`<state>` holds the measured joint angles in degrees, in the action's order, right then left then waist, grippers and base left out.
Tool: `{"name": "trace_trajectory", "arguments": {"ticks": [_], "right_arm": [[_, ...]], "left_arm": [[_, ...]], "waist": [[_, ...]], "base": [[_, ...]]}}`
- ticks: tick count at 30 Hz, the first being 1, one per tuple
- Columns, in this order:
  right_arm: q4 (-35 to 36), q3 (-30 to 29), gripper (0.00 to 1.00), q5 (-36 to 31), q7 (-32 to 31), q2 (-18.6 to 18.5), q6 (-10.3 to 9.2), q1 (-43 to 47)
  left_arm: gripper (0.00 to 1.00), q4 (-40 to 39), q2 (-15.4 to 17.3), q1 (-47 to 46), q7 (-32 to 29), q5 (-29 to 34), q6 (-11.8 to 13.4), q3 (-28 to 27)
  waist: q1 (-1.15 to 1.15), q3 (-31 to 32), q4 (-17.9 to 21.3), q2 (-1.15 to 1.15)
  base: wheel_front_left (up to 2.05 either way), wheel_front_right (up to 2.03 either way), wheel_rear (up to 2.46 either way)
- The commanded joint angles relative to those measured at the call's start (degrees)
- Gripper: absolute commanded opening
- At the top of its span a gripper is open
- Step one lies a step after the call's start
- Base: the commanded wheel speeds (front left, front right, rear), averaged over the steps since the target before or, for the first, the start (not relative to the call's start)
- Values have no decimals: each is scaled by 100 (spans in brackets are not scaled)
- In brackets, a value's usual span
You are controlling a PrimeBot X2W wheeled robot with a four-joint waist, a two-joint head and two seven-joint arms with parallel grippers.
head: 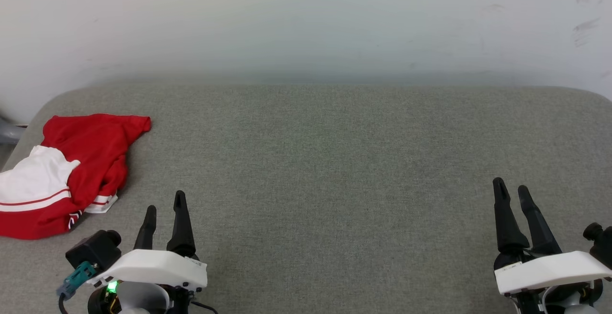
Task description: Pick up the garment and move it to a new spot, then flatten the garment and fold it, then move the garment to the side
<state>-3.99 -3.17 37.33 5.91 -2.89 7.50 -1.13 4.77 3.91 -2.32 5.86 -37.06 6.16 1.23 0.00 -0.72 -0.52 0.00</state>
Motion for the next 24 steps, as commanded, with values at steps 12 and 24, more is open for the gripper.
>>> {"name": "trace_trajectory", "arguments": {"ticks": [12,24], "right_arm": [[111,33,100,-1078,246,-1,-1,44],[132,56,100,-1909,436,0,-1,114]], "left_arm": [[100,-121,285,-1,259,970,449,456],[100,-247,438,23,444,1692,794,804]], "waist": [[0,6,-18,0],[0,12,-28,0]], "base": [[0,0,0],[0,0,0]]}}
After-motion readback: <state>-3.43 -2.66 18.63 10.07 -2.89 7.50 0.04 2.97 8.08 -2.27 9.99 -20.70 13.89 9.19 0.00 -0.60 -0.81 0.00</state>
